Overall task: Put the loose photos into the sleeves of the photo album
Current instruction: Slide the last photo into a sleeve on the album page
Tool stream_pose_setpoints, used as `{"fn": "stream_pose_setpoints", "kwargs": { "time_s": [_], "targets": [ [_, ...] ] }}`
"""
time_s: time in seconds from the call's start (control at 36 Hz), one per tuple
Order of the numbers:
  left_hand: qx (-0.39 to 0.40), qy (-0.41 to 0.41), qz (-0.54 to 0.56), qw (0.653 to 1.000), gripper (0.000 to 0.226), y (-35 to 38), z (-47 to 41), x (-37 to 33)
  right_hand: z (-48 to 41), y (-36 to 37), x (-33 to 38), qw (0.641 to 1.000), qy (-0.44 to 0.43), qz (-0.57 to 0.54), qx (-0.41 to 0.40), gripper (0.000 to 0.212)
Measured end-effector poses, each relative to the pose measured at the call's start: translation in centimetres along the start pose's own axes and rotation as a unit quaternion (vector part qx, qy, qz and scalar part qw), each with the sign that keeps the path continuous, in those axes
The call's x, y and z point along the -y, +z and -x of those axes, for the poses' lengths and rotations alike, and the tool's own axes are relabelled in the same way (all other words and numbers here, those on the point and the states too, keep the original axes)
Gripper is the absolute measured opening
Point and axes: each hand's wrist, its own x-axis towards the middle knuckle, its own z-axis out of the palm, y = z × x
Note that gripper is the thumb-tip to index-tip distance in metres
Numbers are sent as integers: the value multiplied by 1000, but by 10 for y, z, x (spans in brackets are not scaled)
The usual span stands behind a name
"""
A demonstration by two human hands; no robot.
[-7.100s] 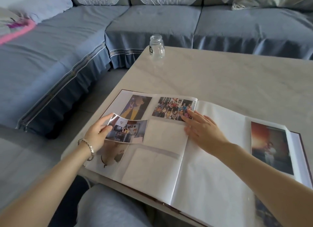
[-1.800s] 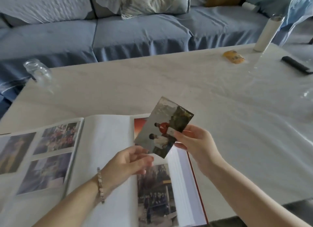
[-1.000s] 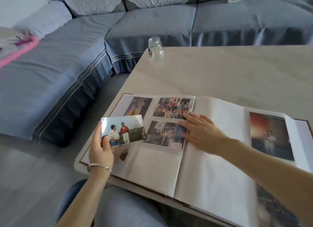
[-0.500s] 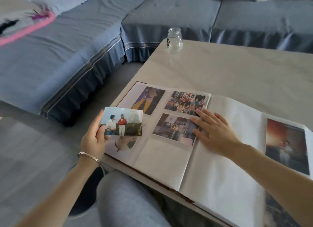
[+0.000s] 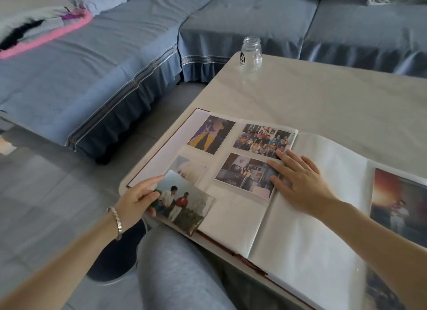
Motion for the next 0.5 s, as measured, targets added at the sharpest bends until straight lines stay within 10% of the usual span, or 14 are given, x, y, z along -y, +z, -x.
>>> {"fn": "stream_pose_setpoints", "kwargs": {
  "time_s": [0.22,0.5],
  "targets": [
    [-210,85,-64,972,42,-2,-2,-14,0,1,0,1000,-1,-4,-8,85],
    [-179,260,-129,940,49,7,8,-17,1,1,1,1000,3,-11,-16,84]
  ]
}}
